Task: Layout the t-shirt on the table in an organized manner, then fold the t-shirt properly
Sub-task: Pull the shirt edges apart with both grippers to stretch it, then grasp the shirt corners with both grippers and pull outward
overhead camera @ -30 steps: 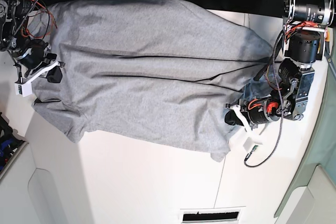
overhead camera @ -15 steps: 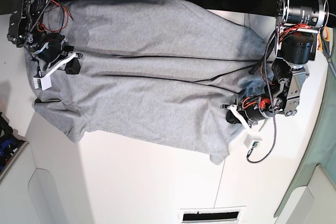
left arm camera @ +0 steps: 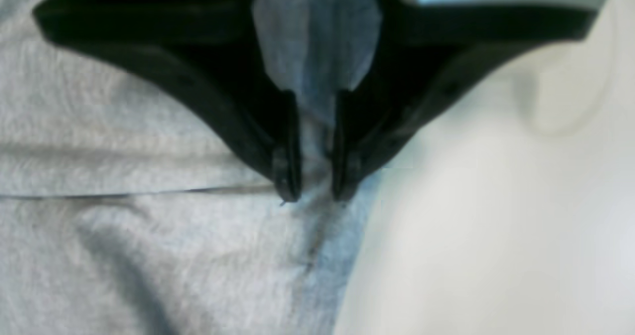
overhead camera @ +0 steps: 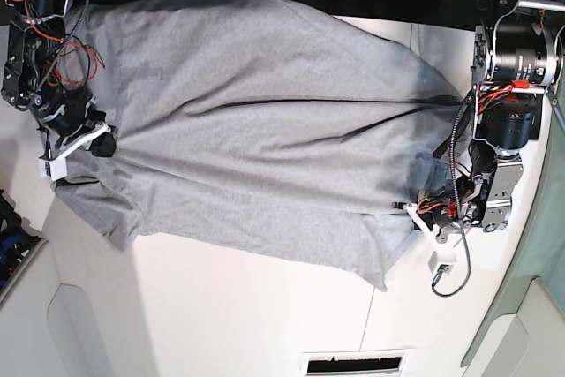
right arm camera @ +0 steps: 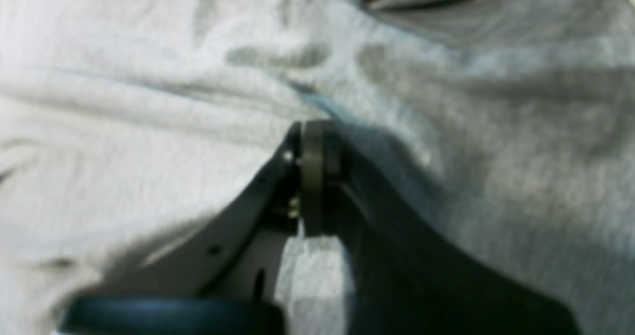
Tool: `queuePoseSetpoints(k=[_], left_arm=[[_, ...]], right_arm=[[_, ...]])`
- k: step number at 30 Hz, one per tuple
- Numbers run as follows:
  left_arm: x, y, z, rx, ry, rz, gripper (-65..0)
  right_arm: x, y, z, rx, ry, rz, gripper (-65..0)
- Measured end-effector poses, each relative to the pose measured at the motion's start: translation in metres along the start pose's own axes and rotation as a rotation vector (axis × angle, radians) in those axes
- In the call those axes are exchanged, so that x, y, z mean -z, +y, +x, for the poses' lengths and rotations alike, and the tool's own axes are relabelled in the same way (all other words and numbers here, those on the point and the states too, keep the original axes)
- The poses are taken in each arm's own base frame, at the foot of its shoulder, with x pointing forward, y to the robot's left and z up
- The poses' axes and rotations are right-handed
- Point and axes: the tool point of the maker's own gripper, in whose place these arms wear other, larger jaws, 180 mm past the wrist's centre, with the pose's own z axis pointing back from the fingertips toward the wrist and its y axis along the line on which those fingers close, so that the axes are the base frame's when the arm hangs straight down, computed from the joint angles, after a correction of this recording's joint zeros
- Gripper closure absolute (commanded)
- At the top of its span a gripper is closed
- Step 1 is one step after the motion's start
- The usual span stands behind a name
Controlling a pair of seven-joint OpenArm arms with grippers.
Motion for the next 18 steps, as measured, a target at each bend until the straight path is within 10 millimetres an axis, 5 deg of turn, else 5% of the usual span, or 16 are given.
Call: queuePoseSetpoints(k=[7,11,14,18], left_arm=[[-0.033,-0.021,0.056,0.004,-0.137,-0.203,-19.0],[-0.050,-0.011,0.045,0.017,-0.065,-0.277,-30.2],[-0.060,-0.013,0.034,-0.011,-0.037,-0.365,-30.4],[-0.067,0.008,0.001,-0.044,0.007,-0.376,-30.5]], right_arm=[[0.022,-0.001,0.044,0.003,-0.006,-0.030,0.0],[0.022,0.002,0.065,-0.006,-0.037,-0.025,0.0],[0.014,0.002,0.079,-0.003,-0.054,-0.012,0.0],[-0.011,-0.012,0.090,0.004,-0.058,-0.021,0.0]])
